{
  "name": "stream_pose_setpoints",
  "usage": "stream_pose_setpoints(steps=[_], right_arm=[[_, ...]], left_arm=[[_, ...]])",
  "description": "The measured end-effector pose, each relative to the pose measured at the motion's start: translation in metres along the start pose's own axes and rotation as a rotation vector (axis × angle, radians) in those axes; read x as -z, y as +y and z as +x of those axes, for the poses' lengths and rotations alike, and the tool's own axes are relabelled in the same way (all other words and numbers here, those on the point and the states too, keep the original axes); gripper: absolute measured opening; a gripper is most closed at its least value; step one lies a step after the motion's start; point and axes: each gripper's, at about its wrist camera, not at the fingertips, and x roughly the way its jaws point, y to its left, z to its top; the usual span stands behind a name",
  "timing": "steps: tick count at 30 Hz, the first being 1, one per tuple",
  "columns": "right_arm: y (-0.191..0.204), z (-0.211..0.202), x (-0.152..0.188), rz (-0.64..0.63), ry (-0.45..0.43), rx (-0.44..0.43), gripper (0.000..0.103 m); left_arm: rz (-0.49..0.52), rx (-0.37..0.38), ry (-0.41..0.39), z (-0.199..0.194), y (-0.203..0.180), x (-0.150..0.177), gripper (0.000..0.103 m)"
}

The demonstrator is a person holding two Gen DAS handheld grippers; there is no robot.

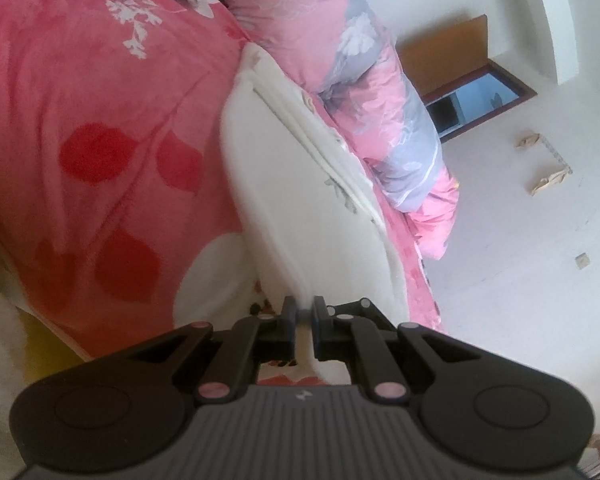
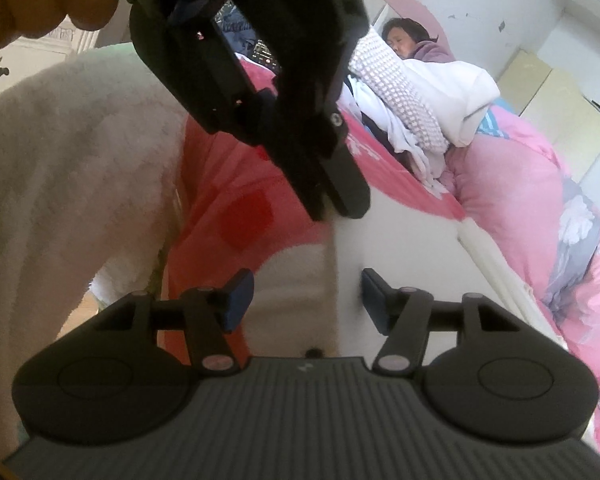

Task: Fold towel
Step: 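Bring the right tool beside the left tool and grasp the fleece edge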

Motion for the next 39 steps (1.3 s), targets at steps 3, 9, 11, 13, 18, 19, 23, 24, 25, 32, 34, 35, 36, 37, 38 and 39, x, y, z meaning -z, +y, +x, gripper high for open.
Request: stream_pose_setpoints(steps=[3,9,11,13,18,19,23,24,25,32,34,35,36,37,38,39], right_arm=[[0.000,-0.001,0.000,-0.006,-0.005,0.016,0.057],[-0.010,-0.007,0.000,0.048,-0.022,0.014,0.055],[-0.013,-0.011,0.000,0.066,-0.032,0.015,0.053],[-0.016,-0.014,-0.001,0.082,-0.039,0.018,0.048],[-0.025,-0.015,0.000,0.119,-0.031,0.035,0.011],[-0.028,-0.016,0.000,0.135,-0.034,0.042,0.008],[-0.042,-0.019,0.001,0.209,-0.051,0.037,0.005],[-0.044,-0.019,0.001,0.220,-0.052,0.034,0.004],[-0.046,-0.019,0.002,0.231,-0.053,0.032,0.004],[-0.051,-0.019,0.003,0.262,-0.066,0.032,0.004],[-0.051,-0.020,0.003,0.270,-0.067,0.028,0.004],[-0.051,-0.020,0.003,0.269,-0.067,0.025,0.004],[-0.051,-0.020,0.003,0.266,-0.067,0.024,0.004],[-0.051,-0.019,0.003,0.263,-0.067,0.024,0.004],[-0.051,-0.019,0.003,0.261,-0.068,0.023,0.004],[-0.051,-0.019,0.003,0.260,-0.069,0.023,0.004]], left_arm=[[0.002,-0.004,-0.004,-0.002,0.001,0.001,0.008],[-0.002,-0.012,-0.014,-0.006,0.000,0.002,0.008],[-0.004,-0.006,-0.018,-0.007,-0.001,0.002,0.008],[-0.007,0.002,-0.022,-0.008,-0.001,0.002,0.008],[-0.011,0.027,-0.030,-0.012,0.001,0.001,0.008],[-0.016,0.035,-0.033,-0.013,0.002,0.000,0.008],[-0.057,0.067,-0.085,-0.023,0.008,-0.004,0.043],[-0.069,0.071,-0.101,-0.026,0.010,-0.005,0.060],[-0.083,0.075,-0.113,-0.028,0.012,-0.007,0.066],[-0.202,0.109,-0.087,-0.006,0.032,-0.020,0.067],[-0.207,0.118,-0.063,0.005,0.034,-0.021,0.068],[-0.208,0.123,-0.052,0.011,0.034,-0.022,0.068],[-0.209,0.127,-0.042,0.017,0.034,-0.023,0.069],[-0.208,0.133,-0.032,0.023,0.035,-0.024,0.070],[-0.204,0.133,-0.018,0.029,0.034,-0.026,0.070],[-0.199,0.131,-0.004,0.035,0.034,-0.027,0.070]])
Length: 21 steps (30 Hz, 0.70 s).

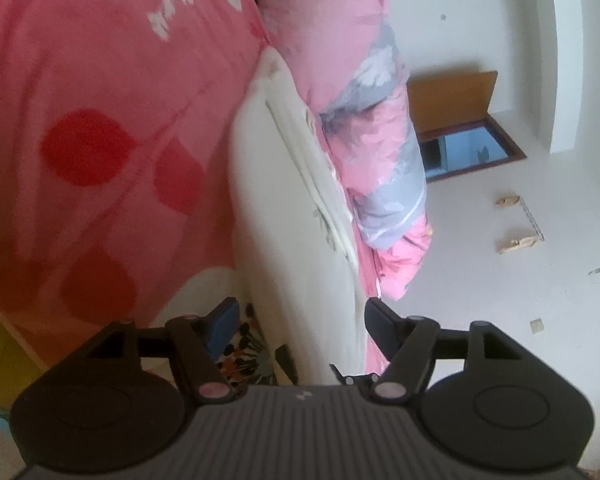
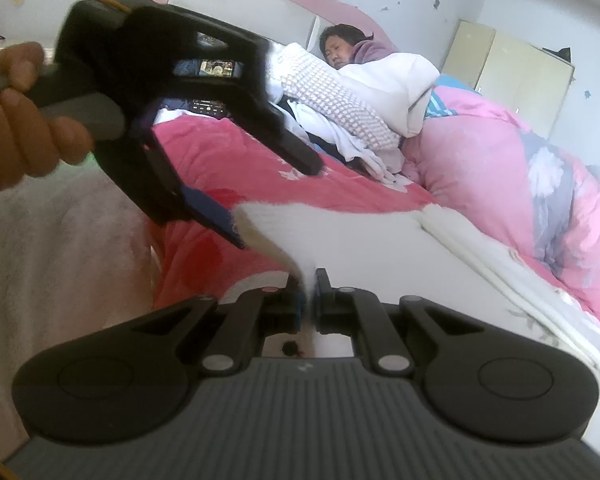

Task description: Fold towel

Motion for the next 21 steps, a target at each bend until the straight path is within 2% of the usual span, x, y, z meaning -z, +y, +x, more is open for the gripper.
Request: stream_pose_setpoints(steps=[5,9,14,20,21], right_arm=[[-0.004,0.001,0.000,0.011,-0.007,-0.009,0.004],[-0.008,0.000,0.001,0.030,-0.017,-0.025,0.004],[-0.013,-0.001,0.005,0.057,-0.027,-0.048,0.005],[-0.031,-0.007,0.014,0.166,-0.025,-0.135,0.007],[-0.035,-0.008,0.016,0.188,-0.022,-0.147,0.011]], left_arm=[[0.029,-0.010,0.054,0.028,-0.001,-0.003,0.066],[0.046,-0.052,0.081,0.046,-0.001,-0.004,0.050],[0.091,-0.112,0.109,0.061,-0.003,-0.001,0.036],[0.101,-0.152,0.118,0.066,0.000,-0.003,0.019],[0.102,-0.156,0.120,0.066,0.001,-0.004,0.017]])
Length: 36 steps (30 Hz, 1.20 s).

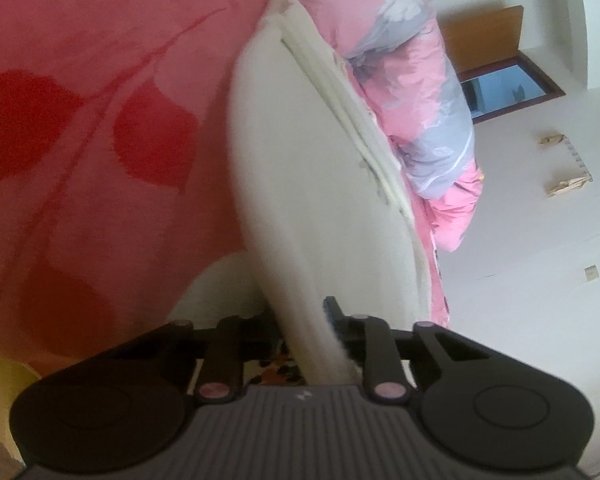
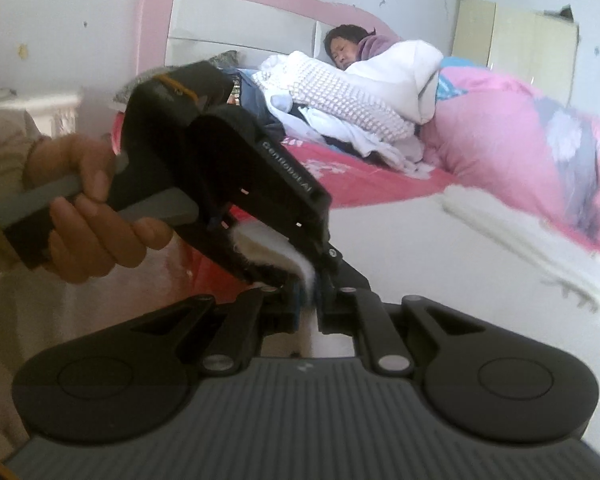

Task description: Fold towel

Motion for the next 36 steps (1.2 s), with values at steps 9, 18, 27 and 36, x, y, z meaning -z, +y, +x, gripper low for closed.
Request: stream_pose_setpoints(steps=[9,18,27,36], right_arm=[[-0.077,-0.041,0.021,0.409,-0.021,0.018,0.026],[-0.176,-0.145,0.071,0.838,-0.096,0.313,0.035],[-0.200,-0.177,0.142,1.148,-0.040,0.355,0.042],[-0.203,-0.172,0.175,1.283,-0.021,0.272,0.042]], left_arm=[[0.035,-0.032,0.008,0.003,-0.001,-0.001,0.013],[0.044,-0.033,0.015,0.002,0.002,-0.001,0.013],[0.066,-0.061,0.028,0.004,-0.002,-0.002,0.013],[0.071,-0.067,0.028,0.004,-0.004,-0.002,0.013]])
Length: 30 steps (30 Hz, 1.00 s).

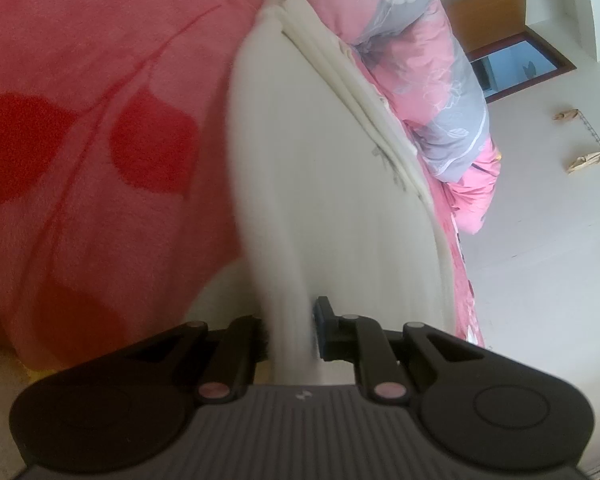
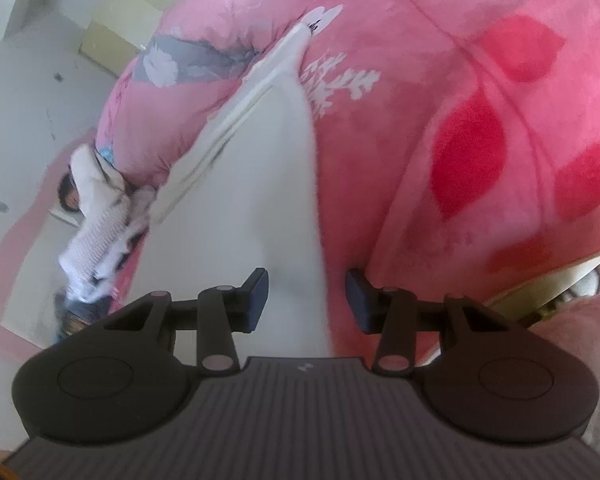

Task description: Fold towel

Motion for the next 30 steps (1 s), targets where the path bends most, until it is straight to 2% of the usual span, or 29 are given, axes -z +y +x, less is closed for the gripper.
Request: stream_pose_setpoints(steps=[2,9,17,20,22,25,30], right_arm=[[-0.007,-0.002,-0.002,0.031,0.004,-0.024,0.042],[-0.017,0.010,0.003,0.116,0.104,-0.124,0.043],[-0.017,0.026,0.017,0.148,0.175,-0.151,0.040],[-0.016,0.028,0.020,0.157,0.177,-0.156,0.034],[-0.013,0.025,0.022,0.146,0.171,-0.157,0.025],[-0.008,0.022,0.023,0.125,0.157,-0.159,0.018],[0.000,0.010,0.024,0.080,0.124,-0.165,0.013]], left_arm=[[0.001,0.002,0.000,0.000,0.001,0.000,0.013],[-0.004,0.011,-0.004,0.000,0.002,0.002,0.013],[-0.008,0.024,-0.007,0.002,0.002,0.002,0.013],[-0.010,0.032,-0.006,0.001,0.004,0.003,0.013],[-0.010,0.033,-0.004,0.000,0.004,0.004,0.013],[0.009,0.022,0.003,-0.002,0.002,0.006,0.012],[0.043,0.004,0.010,-0.009,-0.005,0.009,0.011]])
